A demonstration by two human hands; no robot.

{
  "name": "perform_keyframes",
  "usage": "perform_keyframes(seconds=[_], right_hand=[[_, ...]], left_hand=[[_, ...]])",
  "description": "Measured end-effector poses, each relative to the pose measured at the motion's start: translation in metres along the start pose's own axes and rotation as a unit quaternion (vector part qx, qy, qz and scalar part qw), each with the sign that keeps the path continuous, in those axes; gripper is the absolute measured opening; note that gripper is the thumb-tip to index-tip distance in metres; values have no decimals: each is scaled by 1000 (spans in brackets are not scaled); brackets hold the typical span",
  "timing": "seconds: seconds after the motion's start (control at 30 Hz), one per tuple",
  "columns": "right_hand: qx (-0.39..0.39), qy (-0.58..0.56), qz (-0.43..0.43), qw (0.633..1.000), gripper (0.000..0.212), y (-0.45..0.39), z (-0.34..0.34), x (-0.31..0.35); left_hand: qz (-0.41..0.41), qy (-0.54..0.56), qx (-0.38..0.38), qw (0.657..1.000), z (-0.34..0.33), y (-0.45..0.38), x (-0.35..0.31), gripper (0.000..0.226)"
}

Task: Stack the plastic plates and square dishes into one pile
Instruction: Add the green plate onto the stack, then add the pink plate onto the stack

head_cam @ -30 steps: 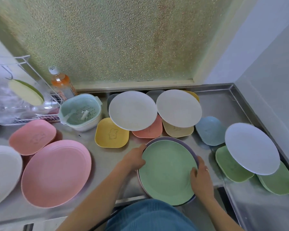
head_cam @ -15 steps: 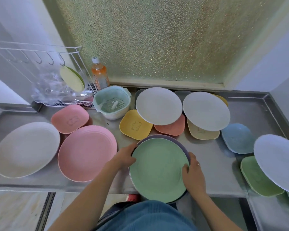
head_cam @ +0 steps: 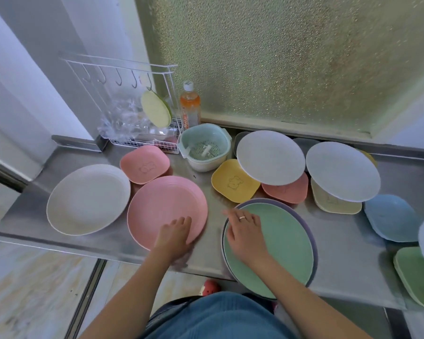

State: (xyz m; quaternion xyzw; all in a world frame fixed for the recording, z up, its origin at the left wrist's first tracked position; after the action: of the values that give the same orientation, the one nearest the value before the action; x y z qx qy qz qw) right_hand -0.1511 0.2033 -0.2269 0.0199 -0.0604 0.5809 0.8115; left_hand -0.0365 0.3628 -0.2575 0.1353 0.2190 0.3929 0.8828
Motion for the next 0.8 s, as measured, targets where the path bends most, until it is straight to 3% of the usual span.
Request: perform_keyframes(seconds=[0.1,0.23,0.33,0.4,0.47,0.57,0.6,0.7,0.8], right_hand=[[31,-21,34,999,40,-16,-11,22],[9,-89,13,996,32,-26,-14,33],[22,-230,-51,971,29,-36,-13,36],[36,-334,-132,933,33,-47,-10,37],[43,-405,-221,886,40,-61,-8,34],[35,-530,-340,776,49,-73,-2,19],[24,-534,-358,766,48,-72,1,11],[-11,-451,-328,830,22,-58,14,-23],[-25,-435,-299,849,19,-38,31,-63]], left_hand=[[-22,-25,-3,999,-7,6,-3,40],[-85,-26,-21,996,-8,12,-9,68],[-132,-60,-126,981,12,18,-16,63],[-213,-67,-222,949,22,22,-24,35],[-263,-51,-277,923,28,23,-32,27],[-289,-45,-268,918,33,23,-45,23],[-303,-31,-246,920,34,22,-48,23],[-328,15,-210,921,41,20,-55,34],[-280,52,-244,927,46,13,-57,40]])
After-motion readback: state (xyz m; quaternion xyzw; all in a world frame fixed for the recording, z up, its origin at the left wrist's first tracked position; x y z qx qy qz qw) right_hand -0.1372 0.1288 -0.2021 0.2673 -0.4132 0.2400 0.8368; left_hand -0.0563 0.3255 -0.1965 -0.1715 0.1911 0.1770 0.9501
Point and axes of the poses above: each hand's wrist, its own y-axis away from the middle knuckle, its own z-axis out of the back of the hand, x = y × z, the point moved 2 cm from there along -y, towards the middle knuckle, and after that the axes turned 11 degrees about y, right-handed, at the moved point
